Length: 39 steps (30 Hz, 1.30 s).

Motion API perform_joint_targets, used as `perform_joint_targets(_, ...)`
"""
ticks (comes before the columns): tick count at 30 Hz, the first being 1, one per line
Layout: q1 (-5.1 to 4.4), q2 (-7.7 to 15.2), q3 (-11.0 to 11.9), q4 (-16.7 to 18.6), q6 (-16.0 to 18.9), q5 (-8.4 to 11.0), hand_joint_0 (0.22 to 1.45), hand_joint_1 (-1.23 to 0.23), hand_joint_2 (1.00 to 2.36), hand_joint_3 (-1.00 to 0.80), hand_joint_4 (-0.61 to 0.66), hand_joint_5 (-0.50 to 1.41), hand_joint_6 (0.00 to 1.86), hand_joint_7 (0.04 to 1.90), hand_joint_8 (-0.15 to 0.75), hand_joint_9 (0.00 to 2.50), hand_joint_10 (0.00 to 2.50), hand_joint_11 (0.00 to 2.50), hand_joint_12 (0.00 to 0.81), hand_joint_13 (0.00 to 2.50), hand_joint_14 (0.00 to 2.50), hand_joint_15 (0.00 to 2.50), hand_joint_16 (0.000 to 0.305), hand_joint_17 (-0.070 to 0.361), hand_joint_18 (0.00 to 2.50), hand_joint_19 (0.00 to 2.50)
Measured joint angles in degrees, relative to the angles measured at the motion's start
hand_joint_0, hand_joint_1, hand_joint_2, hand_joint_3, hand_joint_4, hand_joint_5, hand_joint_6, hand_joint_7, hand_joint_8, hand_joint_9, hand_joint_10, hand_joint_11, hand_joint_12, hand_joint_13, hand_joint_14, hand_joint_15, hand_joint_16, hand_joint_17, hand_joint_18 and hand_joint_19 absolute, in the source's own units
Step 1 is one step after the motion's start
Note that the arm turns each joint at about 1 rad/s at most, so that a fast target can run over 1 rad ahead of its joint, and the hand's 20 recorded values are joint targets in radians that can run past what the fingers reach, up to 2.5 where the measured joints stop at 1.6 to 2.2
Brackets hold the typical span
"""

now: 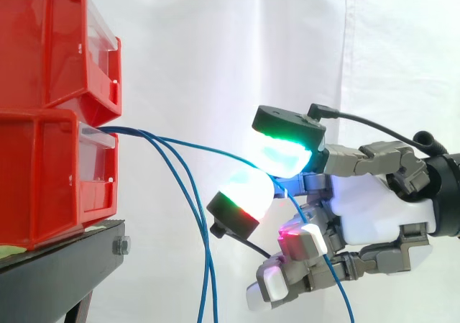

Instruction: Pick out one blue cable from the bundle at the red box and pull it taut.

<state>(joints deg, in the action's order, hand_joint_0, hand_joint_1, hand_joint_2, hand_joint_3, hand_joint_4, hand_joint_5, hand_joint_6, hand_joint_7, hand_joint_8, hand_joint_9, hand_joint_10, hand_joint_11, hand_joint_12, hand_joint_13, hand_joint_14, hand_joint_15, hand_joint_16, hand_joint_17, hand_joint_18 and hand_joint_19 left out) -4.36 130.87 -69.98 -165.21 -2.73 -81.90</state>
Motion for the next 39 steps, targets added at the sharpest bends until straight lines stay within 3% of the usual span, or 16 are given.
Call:
perform_joint_targets(12,-0.40,-0.20,-0.42,-0.44,0.10,-0.08,0.60,-0.62,1.02,-0.30,-0.12,-0.12,0.94,0.85,0.211,1.22,0.03,0.90,0.160,0.91,0.02,0.64,0.004,0.008,0.32,0.50)
perform_joint_targets(17,-0.82,-2.65,-3.53,-1.04,0.11,0.00,0.60,-0.62,1.02,-0.30,-0.11,-0.12,0.94,0.85,0.210,1.25,0.03,0.97,0.160,0.91,0.02,0.64,0.004,0.008,0.31,0.50)
perform_joint_targets(21,-1.29,-4.77,-5.73,-0.37,0.10,1.42,0.60,-0.62,1.02,-0.30,-0.11,-0.12,0.94,0.85,0.215,1.27,0.03,1.00,0.159,0.91,0.02,0.64,0.003,0.008,0.31,0.51)
perform_joint_targets(30,-1.59,-5.86,-6.43,-1.39,0.08,2.56,0.60,-0.61,1.02,-0.30,-0.11,-0.12,0.94,0.84,0.212,1.34,0.03,1.11,0.159,0.94,0.02,0.69,0.003,0.006,0.31,0.50)
perform_joint_targets(39,-1.62,-5.89,-6.48,1.36,-0.44,2.48,0.60,-0.61,1.02,-0.30,-0.11,-0.13,0.94,0.84,0.193,1.38,0.02,1.33,0.179,1.18,0.03,1.13,0.002,0.004,0.38,0.53)
